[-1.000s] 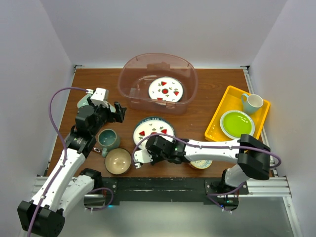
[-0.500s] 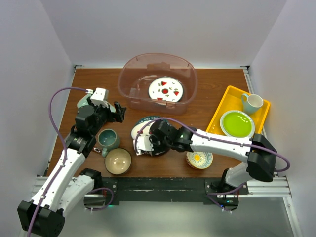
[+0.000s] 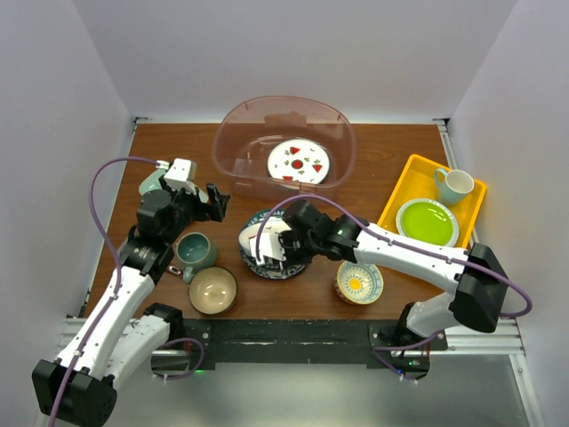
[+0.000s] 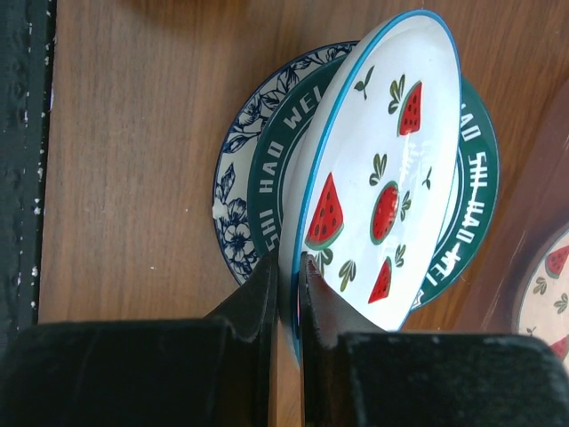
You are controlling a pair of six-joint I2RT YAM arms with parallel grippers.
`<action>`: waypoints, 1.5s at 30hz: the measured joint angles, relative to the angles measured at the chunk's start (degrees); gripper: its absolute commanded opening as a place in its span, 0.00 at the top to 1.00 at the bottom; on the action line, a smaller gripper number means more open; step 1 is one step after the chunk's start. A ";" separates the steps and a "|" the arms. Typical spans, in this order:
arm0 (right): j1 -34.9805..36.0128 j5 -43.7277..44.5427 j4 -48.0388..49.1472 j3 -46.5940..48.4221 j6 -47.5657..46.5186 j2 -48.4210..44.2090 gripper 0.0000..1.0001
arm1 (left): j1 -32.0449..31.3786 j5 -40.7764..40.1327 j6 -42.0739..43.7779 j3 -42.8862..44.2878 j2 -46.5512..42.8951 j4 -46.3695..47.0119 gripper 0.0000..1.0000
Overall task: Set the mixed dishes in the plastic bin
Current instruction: Pick up the plate at the center of the board.
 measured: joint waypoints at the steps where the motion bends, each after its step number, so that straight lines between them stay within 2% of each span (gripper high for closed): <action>1: -0.17 -0.37 -0.15 0.00 -0.07 -0.11 1.00 | 0.00 0.17 -0.42 -0.04 0.00 0.00 0.00; 15: -1.95 -3.08 -1.77 0.87 -0.63 -0.42 1.00 | 0.00 4.46 -5.90 -0.50 0.59 0.00 0.00; 24: -2.45 -3.76 -2.40 1.38 -0.81 -0.42 1.00 | 0.00 7.28 -12.74 -0.46 3.41 -0.39 0.00; 34: -2.91 -4.17 -3.45 1.81 -0.87 -0.59 1.00 | 0.00 10.25 -19.98 0.63 8.02 -4.39 0.00; 45: -3.61 -5.05 -4.90 1.81 -0.87 -1.60 1.00 | 0.00 12.02 -23.37 1.11 8.66 -6.58 0.00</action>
